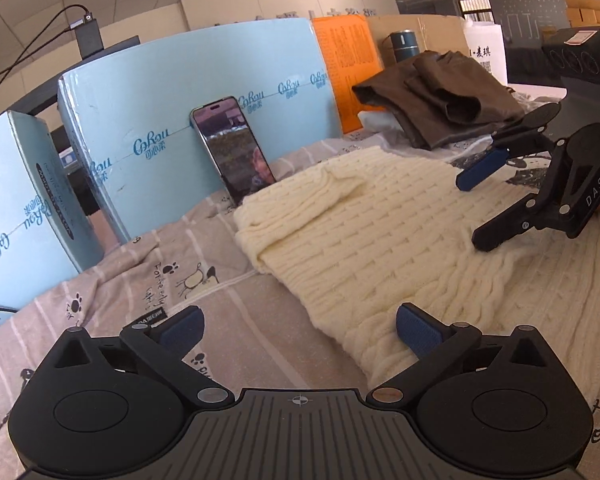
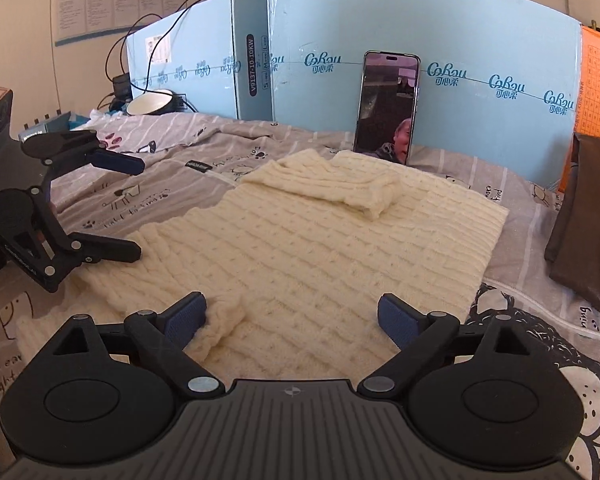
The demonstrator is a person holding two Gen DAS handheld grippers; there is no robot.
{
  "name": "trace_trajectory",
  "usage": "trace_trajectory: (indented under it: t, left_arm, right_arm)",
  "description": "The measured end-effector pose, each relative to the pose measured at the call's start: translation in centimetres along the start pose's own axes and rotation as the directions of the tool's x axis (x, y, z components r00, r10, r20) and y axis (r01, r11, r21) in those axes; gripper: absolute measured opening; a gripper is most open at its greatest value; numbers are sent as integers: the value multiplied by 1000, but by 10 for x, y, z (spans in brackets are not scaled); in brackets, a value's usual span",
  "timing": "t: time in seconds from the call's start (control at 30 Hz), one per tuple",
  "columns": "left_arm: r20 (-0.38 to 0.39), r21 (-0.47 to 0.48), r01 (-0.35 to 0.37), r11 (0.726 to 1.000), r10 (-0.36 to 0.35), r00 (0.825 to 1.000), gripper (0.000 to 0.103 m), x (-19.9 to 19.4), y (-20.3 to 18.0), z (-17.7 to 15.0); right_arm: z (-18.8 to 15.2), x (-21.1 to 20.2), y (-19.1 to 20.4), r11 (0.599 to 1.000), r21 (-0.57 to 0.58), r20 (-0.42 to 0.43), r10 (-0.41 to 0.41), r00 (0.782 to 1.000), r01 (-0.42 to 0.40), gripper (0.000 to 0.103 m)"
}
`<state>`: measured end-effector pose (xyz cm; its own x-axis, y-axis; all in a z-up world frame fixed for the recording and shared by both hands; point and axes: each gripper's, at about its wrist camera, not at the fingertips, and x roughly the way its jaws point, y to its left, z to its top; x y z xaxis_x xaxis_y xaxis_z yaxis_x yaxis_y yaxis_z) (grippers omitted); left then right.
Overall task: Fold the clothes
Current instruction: 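Lower both grippers onto the side edge of the cream sweater, then grasp the sweater edge with both grippers and fold it over onto itself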
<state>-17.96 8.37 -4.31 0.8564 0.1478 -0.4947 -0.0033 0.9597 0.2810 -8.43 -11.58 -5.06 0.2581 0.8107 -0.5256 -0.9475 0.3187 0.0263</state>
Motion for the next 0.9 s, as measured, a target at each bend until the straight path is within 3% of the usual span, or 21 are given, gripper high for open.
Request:
trace_trajectory:
  t: [0.1, 0.17, 0.3, 0.4, 0.5, 0.67, 0.8, 0.9]
  left_arm:
    - [21, 15, -16, 1000, 15, 1000, 103, -3, -1, 2]
    - [75, 9, -11, 1000, 11, 997, 103, -16, 0, 4]
    - [130, 49, 151, 987, -156, 979, 103, -48, -10, 2]
    - [94, 146, 257, 955, -272, 958, 103, -60, -31, -5]
    - [52, 229, 319, 920, -339, 939, 103, -65, -50, -10]
    - [-5, 310, 265, 913, -277, 961, 103, -59, -68, -16]
    - [7, 307, 221, 926, -235, 972, 103, -54, -66, -16]
    - [14, 272, 235, 933, -248, 969, 103, -49, -58, -14]
  right_arm:
    - [-4, -2, 7, 998, -38, 4, -39, 999, 39, 95]
    - [-7, -15, 7, 999, -35, 4, -13, 1000, 13, 95]
    - [-14, -42, 7, 999, -29, 4, 40, 999, -40, 97]
    - [-20, -62, 6, 997, -25, 4, 80, 997, -79, 97]
    - [-24, -66, 8, 996, -49, -12, 75, 997, -75, 98]
    - [-31, -65, 12, 993, -105, -46, 43, 998, -48, 99]
    - [-37, -63, 15, 988, -150, -71, 16, 997, -26, 100]
    - [-41, -63, 18, 983, -184, -89, -5, 996, -12, 100]
